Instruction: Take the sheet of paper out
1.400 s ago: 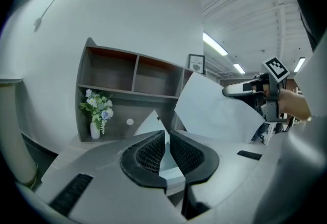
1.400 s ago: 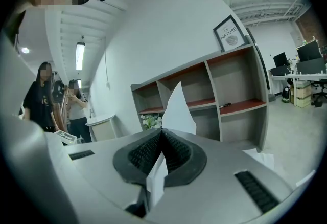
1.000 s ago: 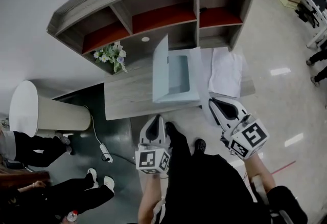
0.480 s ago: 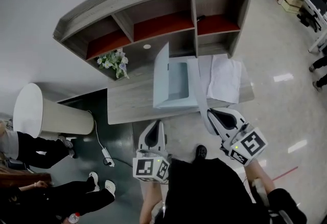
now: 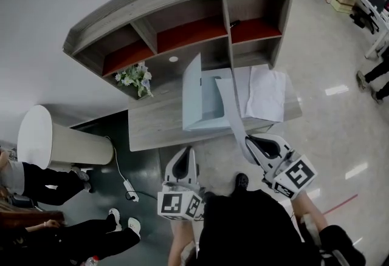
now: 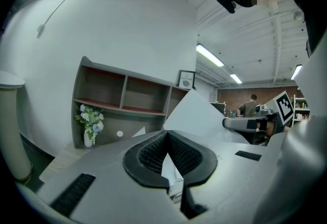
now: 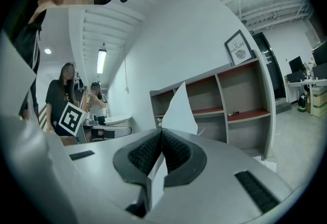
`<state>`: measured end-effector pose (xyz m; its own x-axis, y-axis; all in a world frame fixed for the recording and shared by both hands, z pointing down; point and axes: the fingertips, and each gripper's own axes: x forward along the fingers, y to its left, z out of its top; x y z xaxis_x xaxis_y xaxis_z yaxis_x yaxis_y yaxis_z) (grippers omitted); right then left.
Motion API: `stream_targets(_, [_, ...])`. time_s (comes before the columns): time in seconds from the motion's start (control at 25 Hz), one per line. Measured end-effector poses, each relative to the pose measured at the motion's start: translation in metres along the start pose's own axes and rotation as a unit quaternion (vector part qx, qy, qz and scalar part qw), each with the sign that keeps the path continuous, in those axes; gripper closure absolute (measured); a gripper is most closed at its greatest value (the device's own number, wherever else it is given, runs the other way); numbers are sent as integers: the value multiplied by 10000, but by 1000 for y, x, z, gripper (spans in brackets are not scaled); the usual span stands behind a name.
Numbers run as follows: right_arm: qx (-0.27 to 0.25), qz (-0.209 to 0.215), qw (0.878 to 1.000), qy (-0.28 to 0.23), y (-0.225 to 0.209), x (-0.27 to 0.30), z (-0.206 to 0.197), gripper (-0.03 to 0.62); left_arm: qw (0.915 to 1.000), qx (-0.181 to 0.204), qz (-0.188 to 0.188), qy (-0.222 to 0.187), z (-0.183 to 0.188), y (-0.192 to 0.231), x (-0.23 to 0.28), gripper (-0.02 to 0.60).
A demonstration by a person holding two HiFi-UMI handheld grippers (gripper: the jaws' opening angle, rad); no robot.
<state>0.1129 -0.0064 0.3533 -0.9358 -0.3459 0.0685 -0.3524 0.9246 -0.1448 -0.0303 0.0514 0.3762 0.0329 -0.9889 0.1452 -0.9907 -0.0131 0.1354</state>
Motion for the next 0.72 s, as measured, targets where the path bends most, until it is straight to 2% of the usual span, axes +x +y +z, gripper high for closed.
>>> stream_targets(0.72, [-93, 54, 9999, -84, 23, -17, -2, 581, 9999, 107, -55, 62, -5, -8, -22, 569])
